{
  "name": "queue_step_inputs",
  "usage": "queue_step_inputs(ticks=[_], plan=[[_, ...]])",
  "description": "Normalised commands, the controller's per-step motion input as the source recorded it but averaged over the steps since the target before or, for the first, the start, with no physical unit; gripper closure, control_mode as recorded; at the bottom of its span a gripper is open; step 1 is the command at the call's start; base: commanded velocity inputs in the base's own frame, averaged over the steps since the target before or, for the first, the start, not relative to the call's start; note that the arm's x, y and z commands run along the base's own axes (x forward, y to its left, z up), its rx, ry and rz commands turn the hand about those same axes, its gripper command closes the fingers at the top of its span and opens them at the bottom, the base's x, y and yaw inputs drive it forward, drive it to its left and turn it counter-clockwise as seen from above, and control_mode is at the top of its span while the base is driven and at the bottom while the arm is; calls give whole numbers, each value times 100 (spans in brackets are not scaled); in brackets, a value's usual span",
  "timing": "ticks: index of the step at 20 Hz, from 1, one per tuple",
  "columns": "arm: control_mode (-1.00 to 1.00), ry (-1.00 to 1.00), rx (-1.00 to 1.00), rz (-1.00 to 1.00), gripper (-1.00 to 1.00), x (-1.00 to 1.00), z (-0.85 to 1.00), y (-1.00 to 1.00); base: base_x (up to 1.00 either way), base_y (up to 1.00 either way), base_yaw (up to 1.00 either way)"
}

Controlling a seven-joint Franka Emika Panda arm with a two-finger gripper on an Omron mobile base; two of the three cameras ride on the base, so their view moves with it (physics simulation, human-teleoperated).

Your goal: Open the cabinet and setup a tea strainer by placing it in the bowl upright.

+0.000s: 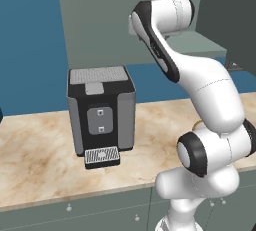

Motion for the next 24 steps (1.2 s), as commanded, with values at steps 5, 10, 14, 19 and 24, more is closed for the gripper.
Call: queue_step_inputs(ticks=[5,10,14,19,24], plan=[[-100,0,0,0,-100,10,0,0,0,0,0],[-100,1,0,0,-100,12,0,-6,0,0,0],[-100,0,0,0,100,8,0,0,0,0,0],[-100,0,0,0,100,2,0,0,0,0,0],[-100,0,0,0,100,0,0,0,0,0,0]])
